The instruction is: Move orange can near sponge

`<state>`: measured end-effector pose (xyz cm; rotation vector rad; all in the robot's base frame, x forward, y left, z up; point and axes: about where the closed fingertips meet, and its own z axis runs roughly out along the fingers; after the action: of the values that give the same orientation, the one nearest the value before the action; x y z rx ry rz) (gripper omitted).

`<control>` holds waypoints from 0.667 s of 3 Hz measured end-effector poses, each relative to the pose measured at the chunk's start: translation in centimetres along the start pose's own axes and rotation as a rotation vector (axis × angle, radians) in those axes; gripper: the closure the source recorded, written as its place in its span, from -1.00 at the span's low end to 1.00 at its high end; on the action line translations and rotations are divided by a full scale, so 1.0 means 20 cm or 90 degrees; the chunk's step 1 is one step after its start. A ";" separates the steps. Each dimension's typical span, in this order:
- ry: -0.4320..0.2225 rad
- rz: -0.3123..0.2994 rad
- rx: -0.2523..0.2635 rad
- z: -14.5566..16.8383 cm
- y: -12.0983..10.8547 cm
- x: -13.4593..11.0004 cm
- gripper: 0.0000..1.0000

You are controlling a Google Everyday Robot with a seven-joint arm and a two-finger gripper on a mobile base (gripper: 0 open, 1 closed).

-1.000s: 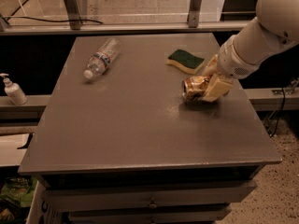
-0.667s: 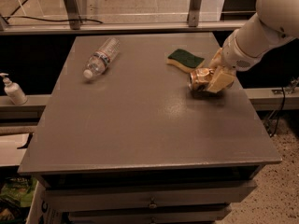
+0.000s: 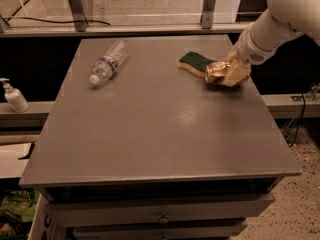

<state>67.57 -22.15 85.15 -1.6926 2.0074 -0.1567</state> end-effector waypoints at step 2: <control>-0.007 0.005 -0.005 0.12 -0.07 -0.03 1.00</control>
Offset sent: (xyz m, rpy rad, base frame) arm 0.0339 0.0120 -0.0131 0.0247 0.0040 -0.0008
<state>69.92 -21.32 83.85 -1.6874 2.0087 -0.1362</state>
